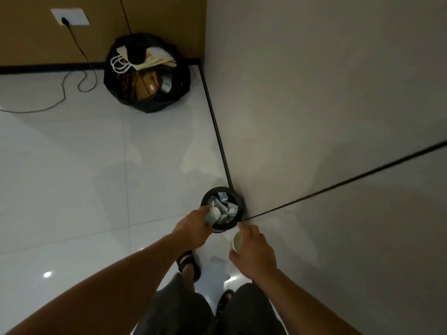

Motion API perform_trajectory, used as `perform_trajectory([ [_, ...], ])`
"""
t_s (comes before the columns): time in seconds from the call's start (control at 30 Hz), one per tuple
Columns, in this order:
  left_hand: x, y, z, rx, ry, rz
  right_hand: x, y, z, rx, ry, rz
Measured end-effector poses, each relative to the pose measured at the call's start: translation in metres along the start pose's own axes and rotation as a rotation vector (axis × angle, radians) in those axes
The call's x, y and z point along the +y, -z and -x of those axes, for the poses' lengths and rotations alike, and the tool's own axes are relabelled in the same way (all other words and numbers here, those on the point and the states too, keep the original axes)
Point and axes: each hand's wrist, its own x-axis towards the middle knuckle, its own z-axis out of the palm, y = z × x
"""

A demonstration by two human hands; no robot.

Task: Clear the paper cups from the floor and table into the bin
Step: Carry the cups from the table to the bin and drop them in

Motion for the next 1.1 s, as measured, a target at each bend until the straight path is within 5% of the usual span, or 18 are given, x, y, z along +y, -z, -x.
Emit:
perform_trajectory([
  [0.4,-0.102,-0.122,-0.261,0.045,-0.012,0.044,0.055,-0.165,-0.244,0.056,-0.04,-0.056],
  [0.57,-0.151,-0.197,-0.334,0.014,-0.059,-0.168,0.095,-0.248,-0.309,0.08,-0.034,0.057],
  [0.8,-0.199,-0.235,-0.352,-0.048,-0.296,-0.626,0.114,-0.302,-0.331,0.089,-0.159,0.045],
  [1.1,-0.208,-0.221,-0.351,-0.098,-0.371,-0.696,0.116,-0.298,-0.329,0.077,-0.152,-0.008],
])
